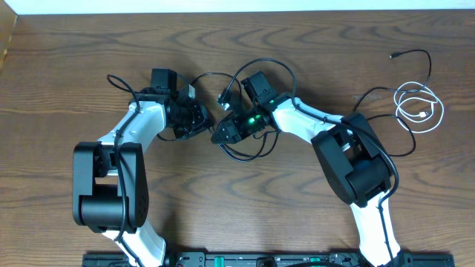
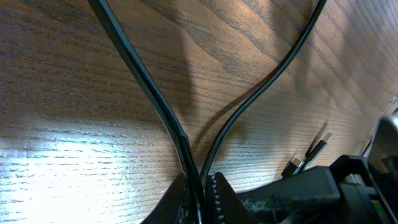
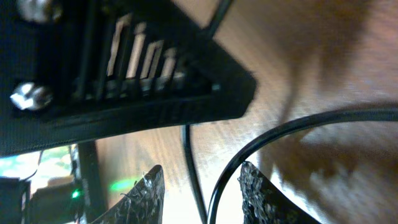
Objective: Untangle cables
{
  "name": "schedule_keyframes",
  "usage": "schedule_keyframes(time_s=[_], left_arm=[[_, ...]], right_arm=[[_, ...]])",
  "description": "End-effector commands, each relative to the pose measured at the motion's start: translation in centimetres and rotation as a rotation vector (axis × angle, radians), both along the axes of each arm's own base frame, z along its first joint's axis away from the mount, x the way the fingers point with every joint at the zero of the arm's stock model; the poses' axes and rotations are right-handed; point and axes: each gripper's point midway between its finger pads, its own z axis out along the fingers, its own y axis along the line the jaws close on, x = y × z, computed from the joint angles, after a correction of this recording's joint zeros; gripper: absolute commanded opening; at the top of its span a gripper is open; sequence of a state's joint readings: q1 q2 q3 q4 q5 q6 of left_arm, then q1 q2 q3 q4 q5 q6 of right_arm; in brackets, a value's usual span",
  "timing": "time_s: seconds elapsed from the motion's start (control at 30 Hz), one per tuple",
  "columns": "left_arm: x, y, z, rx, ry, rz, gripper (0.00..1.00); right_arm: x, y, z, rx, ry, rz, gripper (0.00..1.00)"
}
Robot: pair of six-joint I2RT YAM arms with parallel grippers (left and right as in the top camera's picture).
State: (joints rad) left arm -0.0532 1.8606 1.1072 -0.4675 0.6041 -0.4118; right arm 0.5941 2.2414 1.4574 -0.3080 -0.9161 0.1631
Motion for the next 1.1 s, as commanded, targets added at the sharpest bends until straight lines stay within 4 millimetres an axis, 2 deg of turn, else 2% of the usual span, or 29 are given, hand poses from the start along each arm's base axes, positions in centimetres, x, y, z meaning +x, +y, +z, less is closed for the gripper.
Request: schedule_keyframes(time_s=[0.0, 0.2, 0.37, 0.7, 0.87, 1.07], left_arm=[[-0.4, -0.1, -0.4, -0.014, 0.019, -0.005, 0.11], [-0.4, -0.1, -0.4, -0.014, 0.019, -0.005, 0.12], [-0.4, -0.1, -0.4, -0.014, 0.018, -0.005, 0.12], [-0.4, -0.1, -0.4, -0.014, 0.018, -0.005, 0.11], [-0.4, 0.0, -0.4, -0.012, 0.018, -0.005, 0.12], [-0.4, 0.0, -0.4, -0.01, 0.015, -0.005, 0.12]], right_arm=[[-0.9, 0.2, -0.4, 0.051, 0.022, 0.055, 0.34], [-1.4, 0.5, -0.4, 0.061, 0.032, 0.07, 0.3], [-1.6, 0.6, -0.4, 0.061, 0.031, 0.074, 0.23], [-1.8, 0.8, -0.5, 0.056, 0.032, 0.078, 0.18], [-1.8, 0.9, -0.9, 0.027, 0.022, 0.067, 0.02], [-1.3, 0.7, -1.6, -0.026, 0.03, 0.024, 0.01]])
